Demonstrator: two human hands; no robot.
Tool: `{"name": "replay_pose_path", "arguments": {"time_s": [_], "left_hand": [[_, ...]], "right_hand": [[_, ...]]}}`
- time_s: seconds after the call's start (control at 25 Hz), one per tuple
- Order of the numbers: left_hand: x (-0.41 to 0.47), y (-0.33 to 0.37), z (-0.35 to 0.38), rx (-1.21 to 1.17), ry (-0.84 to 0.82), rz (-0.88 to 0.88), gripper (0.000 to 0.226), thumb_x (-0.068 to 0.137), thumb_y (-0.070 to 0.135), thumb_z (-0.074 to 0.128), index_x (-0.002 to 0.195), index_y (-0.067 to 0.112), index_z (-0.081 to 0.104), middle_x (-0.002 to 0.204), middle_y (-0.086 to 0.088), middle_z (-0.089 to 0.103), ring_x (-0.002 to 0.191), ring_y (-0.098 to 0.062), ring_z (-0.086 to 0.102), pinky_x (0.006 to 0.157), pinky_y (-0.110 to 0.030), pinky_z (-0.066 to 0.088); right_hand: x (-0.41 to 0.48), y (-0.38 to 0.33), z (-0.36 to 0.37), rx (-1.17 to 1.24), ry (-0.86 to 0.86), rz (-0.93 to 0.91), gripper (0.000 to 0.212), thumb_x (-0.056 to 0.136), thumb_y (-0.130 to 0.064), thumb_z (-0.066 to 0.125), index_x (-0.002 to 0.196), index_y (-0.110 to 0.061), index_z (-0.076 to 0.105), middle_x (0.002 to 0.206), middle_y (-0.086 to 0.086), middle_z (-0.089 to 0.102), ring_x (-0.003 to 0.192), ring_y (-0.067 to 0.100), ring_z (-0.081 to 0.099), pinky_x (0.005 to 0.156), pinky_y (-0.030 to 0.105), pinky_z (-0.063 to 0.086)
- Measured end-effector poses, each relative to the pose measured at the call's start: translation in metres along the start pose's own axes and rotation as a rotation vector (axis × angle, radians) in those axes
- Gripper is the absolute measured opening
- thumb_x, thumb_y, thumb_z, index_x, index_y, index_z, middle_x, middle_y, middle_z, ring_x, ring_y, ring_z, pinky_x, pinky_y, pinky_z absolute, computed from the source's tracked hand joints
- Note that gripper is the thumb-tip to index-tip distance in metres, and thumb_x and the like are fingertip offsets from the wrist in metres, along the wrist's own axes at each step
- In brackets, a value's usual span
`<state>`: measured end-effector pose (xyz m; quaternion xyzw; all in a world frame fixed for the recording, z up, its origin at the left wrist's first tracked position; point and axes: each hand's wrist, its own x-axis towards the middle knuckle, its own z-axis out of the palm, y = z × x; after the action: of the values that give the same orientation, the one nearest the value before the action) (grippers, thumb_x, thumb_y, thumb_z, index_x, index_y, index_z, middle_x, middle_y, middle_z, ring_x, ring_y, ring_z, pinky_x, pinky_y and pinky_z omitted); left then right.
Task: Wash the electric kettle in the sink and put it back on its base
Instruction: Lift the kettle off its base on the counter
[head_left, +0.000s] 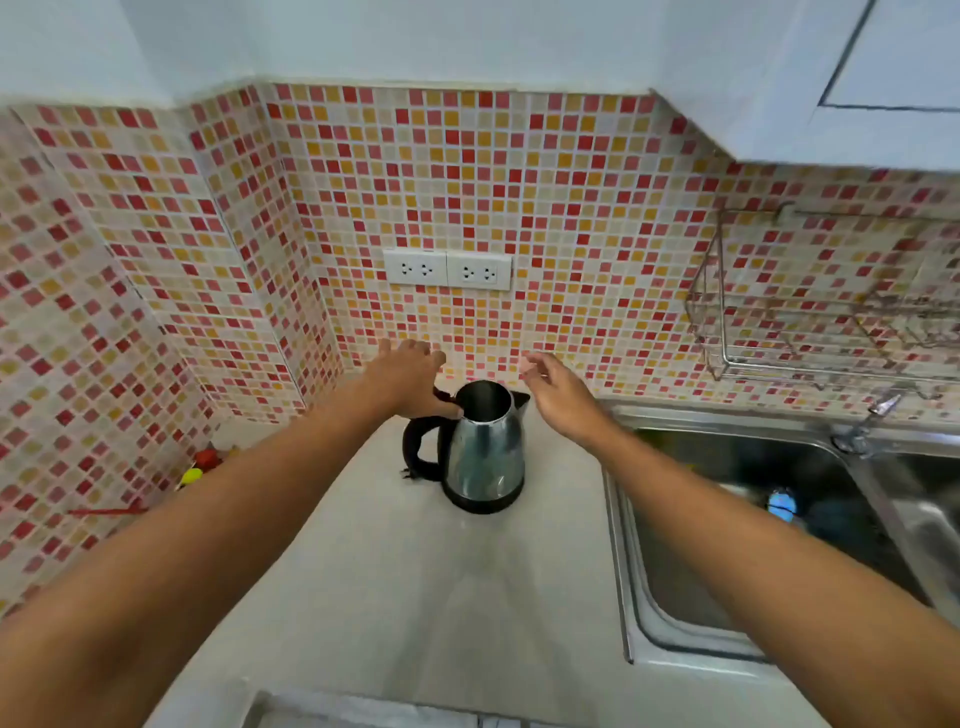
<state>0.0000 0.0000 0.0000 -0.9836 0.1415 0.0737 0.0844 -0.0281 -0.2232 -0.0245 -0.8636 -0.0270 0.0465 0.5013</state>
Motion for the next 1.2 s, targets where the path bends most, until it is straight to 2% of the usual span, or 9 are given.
{"name": "replay_pose_path", "arguments": {"time_s": [0.12, 0.28, 0.36, 0.48, 0.6, 0.68, 0.88, 1.0, 1.2], "left_hand": [[0.023, -0.007, 0.021, 0.079, -0.104, 0.059, 0.092, 0.074, 0.073, 0.066, 0.142, 0.016, 0.043, 0.138, -0.013, 0.052, 0.128, -0.033, 0.047, 0.105, -0.051, 0.042], [0.033, -0.01, 0.041, 0.168, -0.049, 0.136, 0.078, 0.078, 0.059, 0.067, 0.139, 0.016, 0.045, 0.134, -0.013, 0.051, 0.123, -0.034, 0.049, 0.098, -0.048, 0.046], [0.036, -0.013, 0.045, 0.105, -0.011, 0.153, 0.067, 0.078, 0.052, 0.062, 0.133, 0.016, 0.051, 0.125, -0.01, 0.057, 0.116, -0.031, 0.052, 0.095, -0.046, 0.047], [0.041, -0.019, 0.05, -0.021, 0.001, 0.167, 0.059, 0.071, 0.05, 0.064, 0.12, 0.018, 0.061, 0.11, -0.005, 0.063, 0.103, -0.026, 0.055, 0.089, -0.042, 0.049], [0.049, -0.029, 0.035, -0.149, -0.039, 0.196, 0.042, 0.066, 0.046, 0.067, 0.096, 0.018, 0.068, 0.088, -0.002, 0.065, 0.084, -0.023, 0.06, 0.07, -0.033, 0.052], [0.059, -0.038, 0.01, -0.239, -0.107, 0.213, 0.035, 0.063, 0.041, 0.07, 0.089, 0.019, 0.068, 0.08, -0.001, 0.065, 0.076, -0.021, 0.062, 0.061, -0.03, 0.051], [0.07, -0.05, -0.062, -0.444, -0.213, 0.22, 0.05, 0.054, 0.03, 0.072, 0.104, 0.021, 0.073, 0.094, 0.003, 0.071, 0.089, -0.017, 0.064, 0.077, -0.035, 0.055], [0.066, -0.033, -0.086, -0.514, -0.206, 0.263, 0.053, 0.053, 0.028, 0.069, 0.105, 0.019, 0.076, 0.094, 0.001, 0.073, 0.09, -0.015, 0.064, 0.075, -0.029, 0.052], [0.051, 0.035, -0.1, -0.432, -0.117, 0.353, 0.05, 0.053, 0.036, 0.07, 0.102, 0.027, 0.073, 0.091, 0.006, 0.07, 0.086, -0.016, 0.063, 0.074, -0.041, 0.057]], "right_hand": [[0.025, 0.027, 0.021, 0.025, 0.023, 0.162, 0.046, 0.104, -0.033, 0.038, 0.146, -0.015, 0.039, 0.149, 0.004, 0.044, 0.137, 0.022, 0.041, 0.105, 0.029, 0.031], [0.039, 0.057, 0.045, 0.117, 0.169, 0.244, 0.043, 0.104, -0.029, 0.037, 0.144, -0.015, 0.042, 0.147, 0.003, 0.047, 0.135, 0.021, 0.043, 0.105, 0.028, 0.033], [0.041, 0.067, 0.049, 0.224, 0.23, 0.287, 0.037, 0.104, -0.028, 0.038, 0.136, -0.015, 0.051, 0.135, 0.003, 0.055, 0.13, 0.022, 0.049, 0.101, 0.029, 0.038], [0.047, 0.084, 0.054, 0.296, 0.146, 0.325, 0.033, 0.104, -0.027, 0.038, 0.127, -0.019, 0.059, 0.125, 0.001, 0.063, 0.123, 0.021, 0.056, 0.094, 0.028, 0.039], [0.053, 0.083, 0.046, 0.351, 0.1, 0.316, 0.035, 0.104, -0.026, 0.039, 0.133, -0.02, 0.057, 0.133, -0.002, 0.061, 0.125, 0.017, 0.055, 0.104, 0.032, 0.038], [0.055, 0.074, 0.033, 0.36, 0.101, 0.261, 0.031, 0.104, -0.025, 0.039, 0.125, -0.024, 0.062, 0.126, -0.005, 0.065, 0.119, 0.014, 0.058, 0.105, 0.036, 0.039], [0.041, 0.043, -0.011, 0.367, 0.177, 0.105, 0.03, 0.1, -0.026, 0.05, 0.126, -0.02, 0.064, 0.11, -0.016, 0.068, 0.109, 0.009, 0.064, 0.095, 0.033, 0.051], [0.029, 0.035, -0.045, 0.332, 0.231, 0.053, 0.032, 0.096, -0.029, 0.058, 0.125, -0.018, 0.065, 0.108, -0.013, 0.071, 0.105, 0.01, 0.066, 0.09, 0.03, 0.053], [-0.012, 0.057, -0.104, 0.431, 0.351, 0.013, 0.024, 0.086, -0.012, 0.07, 0.111, -0.013, 0.071, 0.095, -0.006, 0.075, 0.086, 0.002, 0.07, 0.082, 0.016, 0.055]]}}
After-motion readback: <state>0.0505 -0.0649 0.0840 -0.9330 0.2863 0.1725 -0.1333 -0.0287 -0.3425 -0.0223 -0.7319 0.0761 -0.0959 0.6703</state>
